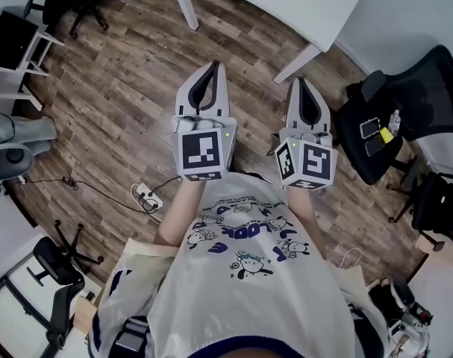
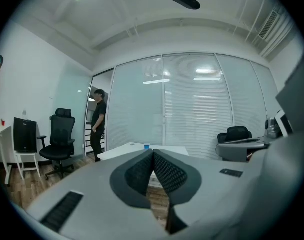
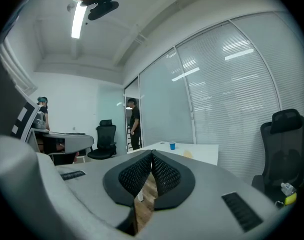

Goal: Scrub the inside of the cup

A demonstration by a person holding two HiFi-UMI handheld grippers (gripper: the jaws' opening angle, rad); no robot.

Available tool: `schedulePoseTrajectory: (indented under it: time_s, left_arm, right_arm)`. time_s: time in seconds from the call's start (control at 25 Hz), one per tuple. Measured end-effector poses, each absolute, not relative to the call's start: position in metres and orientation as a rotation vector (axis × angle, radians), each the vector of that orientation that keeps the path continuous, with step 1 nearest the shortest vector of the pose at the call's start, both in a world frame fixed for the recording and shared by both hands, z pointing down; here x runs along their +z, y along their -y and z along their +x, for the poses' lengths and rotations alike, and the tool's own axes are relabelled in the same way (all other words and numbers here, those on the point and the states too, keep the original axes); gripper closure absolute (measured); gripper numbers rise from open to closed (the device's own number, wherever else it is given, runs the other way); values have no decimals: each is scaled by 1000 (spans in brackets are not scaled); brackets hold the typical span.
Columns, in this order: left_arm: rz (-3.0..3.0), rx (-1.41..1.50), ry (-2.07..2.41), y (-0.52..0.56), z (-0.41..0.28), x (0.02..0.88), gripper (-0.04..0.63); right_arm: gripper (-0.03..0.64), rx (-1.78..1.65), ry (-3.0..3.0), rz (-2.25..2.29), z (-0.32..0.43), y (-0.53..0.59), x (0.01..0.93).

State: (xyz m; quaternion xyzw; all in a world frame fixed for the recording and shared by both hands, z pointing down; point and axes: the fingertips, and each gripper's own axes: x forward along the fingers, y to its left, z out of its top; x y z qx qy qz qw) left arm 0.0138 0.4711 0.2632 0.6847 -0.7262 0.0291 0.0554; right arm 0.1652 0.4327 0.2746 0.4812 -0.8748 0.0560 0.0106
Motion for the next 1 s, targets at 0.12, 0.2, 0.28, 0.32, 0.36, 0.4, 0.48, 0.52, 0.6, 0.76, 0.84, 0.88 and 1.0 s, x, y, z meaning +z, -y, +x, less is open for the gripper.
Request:
schedulePoseTrajectory:
  time_s: [0.12,0.2,0.28,0.32,0.36,0.4,0.48,0.52,0.6,0.76,0.84,0.88,1.0]
  left_arm:
    - [2088,82,2187,-445,1,264,563]
    - [2093,82,2175,-430,-7,266,563]
    - [2101,86,2165,-416,-14,268,563]
    - [2107,88,2161,-409,-17,268,563]
    - [2112,88,2157,-403,-20,268,563]
    - [2117,88,2153,-397,-24,269,563]
    - [2126,86,2146,-387,-30,270,563]
    - [2132,86,2141,-382,-33,270,563]
    - [2146,86,2131,-376,-37,271,563]
    - [2153,80,2119,-363,-44,271,563]
    - [2143,80,2113,-359,-48,273,563]
    - [2139,83,2109,-357,-50,275,563]
    - [2125,94,2098,-352,-54,282,563]
  right_arm:
    - [590,169,2710,1528,156,-409,274]
    - [589,173,2696,1543,149,-395,276]
    - [589,175,2688,1554,143,-381,277]
    - [589,175,2686,1560,140,-374,277]
    - [589,175,2685,1566,136,-368,277]
    - [589,175,2685,1572,133,-362,277]
    - [590,172,2689,1580,125,-351,278]
    - [589,169,2691,1581,121,-348,278]
    - [589,160,2689,1583,114,-343,277]
    - [589,157,2668,1609,111,-333,275]
    - [589,171,2652,1628,114,-327,276]
    - [589,179,2643,1636,115,-323,278]
    - [589,200,2619,1651,116,-314,283]
